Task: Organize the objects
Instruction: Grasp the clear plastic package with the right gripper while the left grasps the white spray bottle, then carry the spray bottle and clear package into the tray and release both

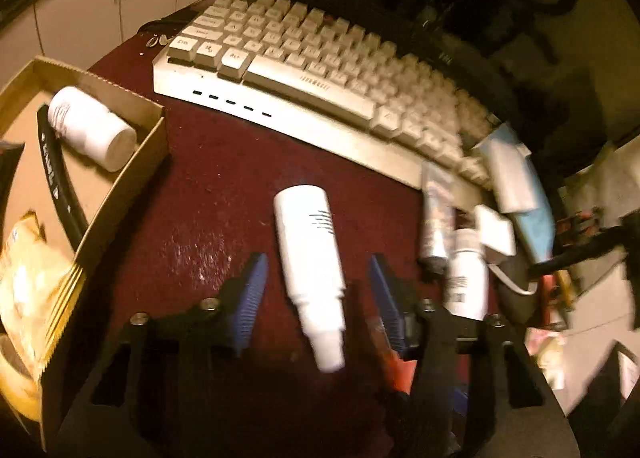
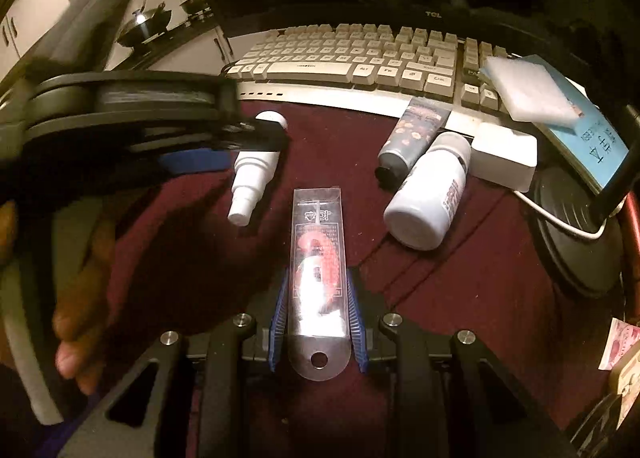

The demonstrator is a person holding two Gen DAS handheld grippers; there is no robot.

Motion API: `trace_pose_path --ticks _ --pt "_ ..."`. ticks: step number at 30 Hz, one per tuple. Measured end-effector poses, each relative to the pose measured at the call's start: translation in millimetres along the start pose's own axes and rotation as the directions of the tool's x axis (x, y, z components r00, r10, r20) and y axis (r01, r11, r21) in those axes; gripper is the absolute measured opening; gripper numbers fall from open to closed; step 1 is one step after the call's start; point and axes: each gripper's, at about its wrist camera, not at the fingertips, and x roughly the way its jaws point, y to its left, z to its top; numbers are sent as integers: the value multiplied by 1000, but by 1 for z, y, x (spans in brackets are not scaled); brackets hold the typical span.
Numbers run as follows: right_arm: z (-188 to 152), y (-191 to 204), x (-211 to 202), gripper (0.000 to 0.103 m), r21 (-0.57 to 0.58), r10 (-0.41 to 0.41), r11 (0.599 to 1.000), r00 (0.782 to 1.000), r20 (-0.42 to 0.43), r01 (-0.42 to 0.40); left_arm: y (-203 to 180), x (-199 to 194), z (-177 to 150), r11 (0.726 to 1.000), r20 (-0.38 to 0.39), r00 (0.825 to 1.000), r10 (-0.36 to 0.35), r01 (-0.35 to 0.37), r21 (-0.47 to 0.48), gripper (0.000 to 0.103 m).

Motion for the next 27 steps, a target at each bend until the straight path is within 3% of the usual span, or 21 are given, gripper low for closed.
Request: trace_pose_path --ticks 1,12,17,20,27 --pt "0 0 0 27 3 3 1000 1000 0 -3 2 4 1 1000 2 1000 8 -8 -14 29" --pt "2 -1 1 28 4 10 1000 1000 -2 -10 22 -26 -37 998 5 998 -59 59 -20 29" --pt "6 0 6 27 -13 6 1000 1000 2 -6 37 -51 -61 988 31 989 -148 149 -47 29" --pt "8 -1 7 27 9 51 999 999 1 -51 46 -57 -65 978 26 981 -192 194 -73 29" --pt "11 12 1 27 25 182 983 983 22 -183 59 -80 -69 969 62 973 -224 229 -94 29"
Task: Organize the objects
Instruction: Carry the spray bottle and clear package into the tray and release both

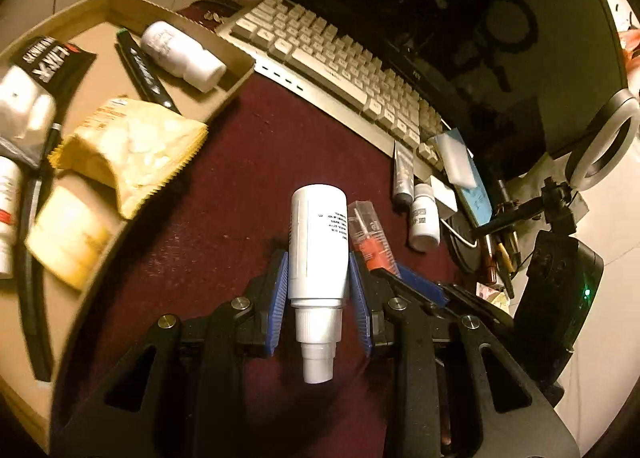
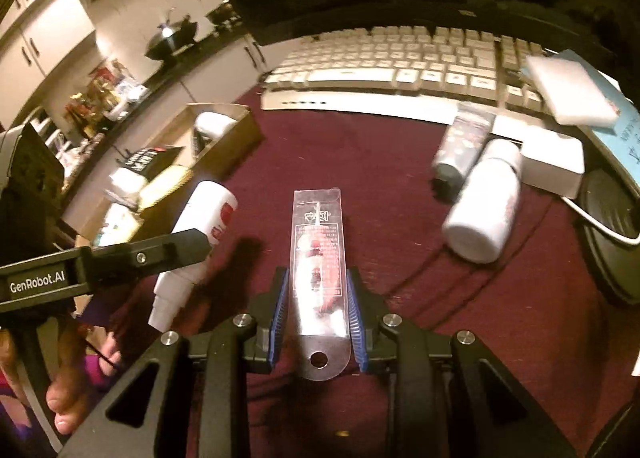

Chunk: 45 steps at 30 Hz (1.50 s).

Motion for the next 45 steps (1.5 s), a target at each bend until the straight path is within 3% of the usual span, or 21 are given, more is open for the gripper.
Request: trace_pose_path --ticks 13,25,31,45 --pt "23 59 3 27 -104 88 991 996 6 -87 47 -82 22 992 109 993 -42 55 -111 29" --pt "78 123 38 27 -287 109 952 994 -15 -108 136 -145 51 964 226 968 112 -51 -260 29" --pt "107 138 75 27 -317 119 939 991 -65 -134 167 -125 72 947 154 962 226 -180 -268 29" --pt "124 152 136 27 -354 62 929 987 -148 -111 184 -71 101 944 -6 962 272 -268 -195 29"
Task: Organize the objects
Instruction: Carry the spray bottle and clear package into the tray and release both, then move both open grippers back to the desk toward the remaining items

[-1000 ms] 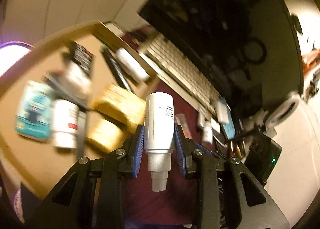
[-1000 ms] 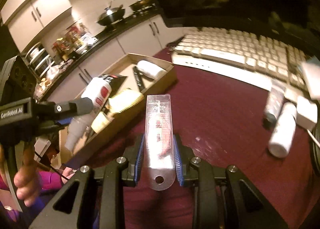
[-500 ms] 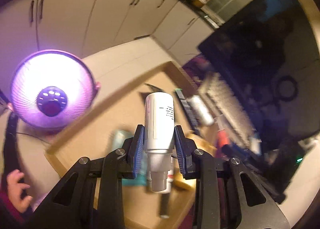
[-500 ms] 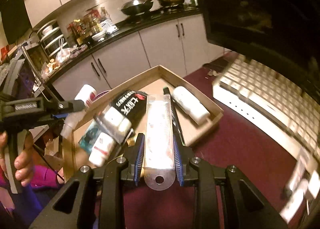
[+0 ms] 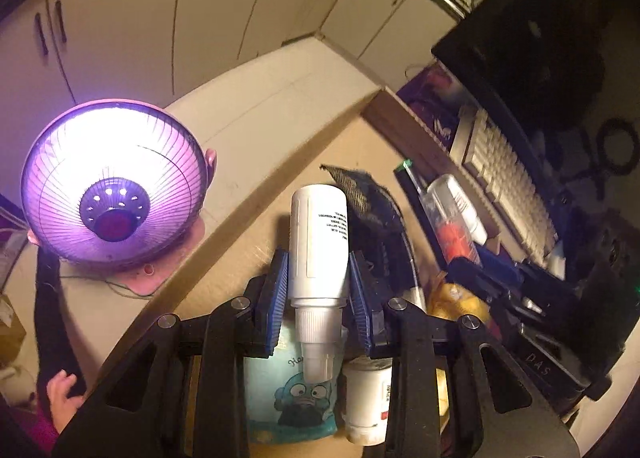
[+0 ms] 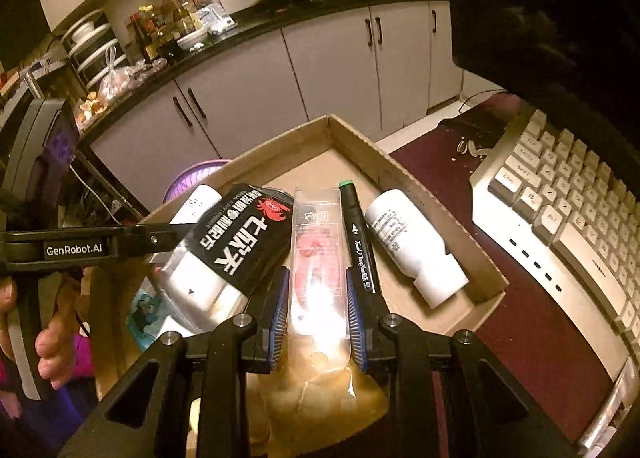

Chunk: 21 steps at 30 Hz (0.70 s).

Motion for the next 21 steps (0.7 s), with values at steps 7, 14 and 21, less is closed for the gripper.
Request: trace_pose_path --ticks 7,14,21 --pt "-2 5 9 28 -11 9 1000 1000 -18 -9 5 4 1 998 17 999 -29 30 -51 29" --pt "-5 7 5 30 16 26 1000 1000 -14 -26 6 -9 -15 996 52 998 -39 43 -80 40" --pt "-17 24 -44 56 -32 -2 999 996 93 5 4 -76 -60 980 317 947 -46 103 -167 43"
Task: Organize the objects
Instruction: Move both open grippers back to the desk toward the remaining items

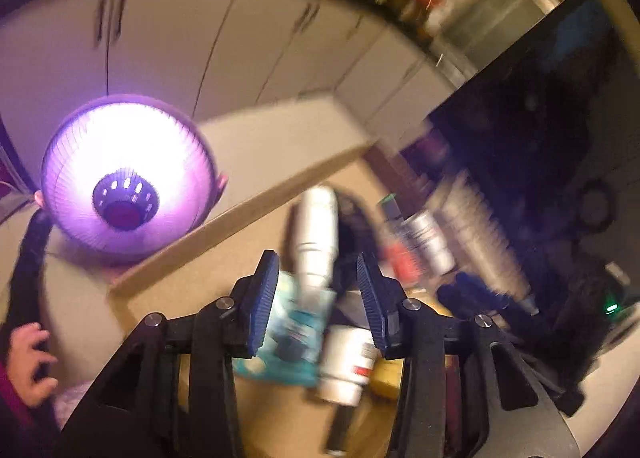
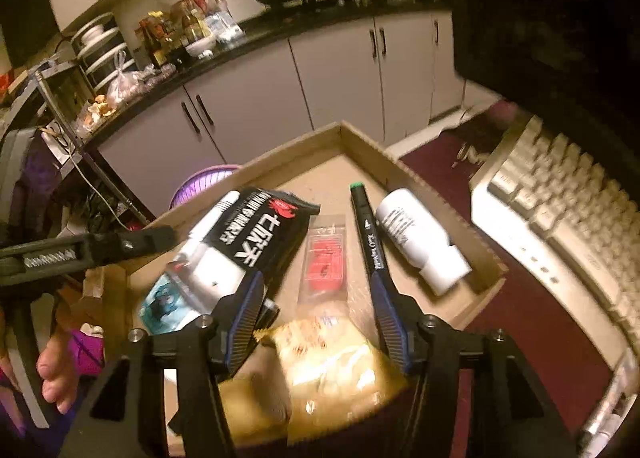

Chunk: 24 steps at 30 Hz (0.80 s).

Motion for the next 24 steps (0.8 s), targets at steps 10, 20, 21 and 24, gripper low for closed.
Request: trace_pose_path --ticks 10,20,21,24 --pt "-79 6 -90 57 61 -139 990 979 150 131 -105 -21 -77 940 54 969 -241 219 264 61" --pt "-172 -79 -120 57 311 -301 909 953 28 278 -155 12 -134 884 -137 964 -229 265 385 61" --pt "-176 -86 -122 57 325 -322 898 946 22 298 -158 13 -138 882 -147 963 -227 268 387 61" --pt "-181 -108 -127 57 386 -371 857 929 1 342 -163 10 -147 877 -161 963 -217 265 402 61"
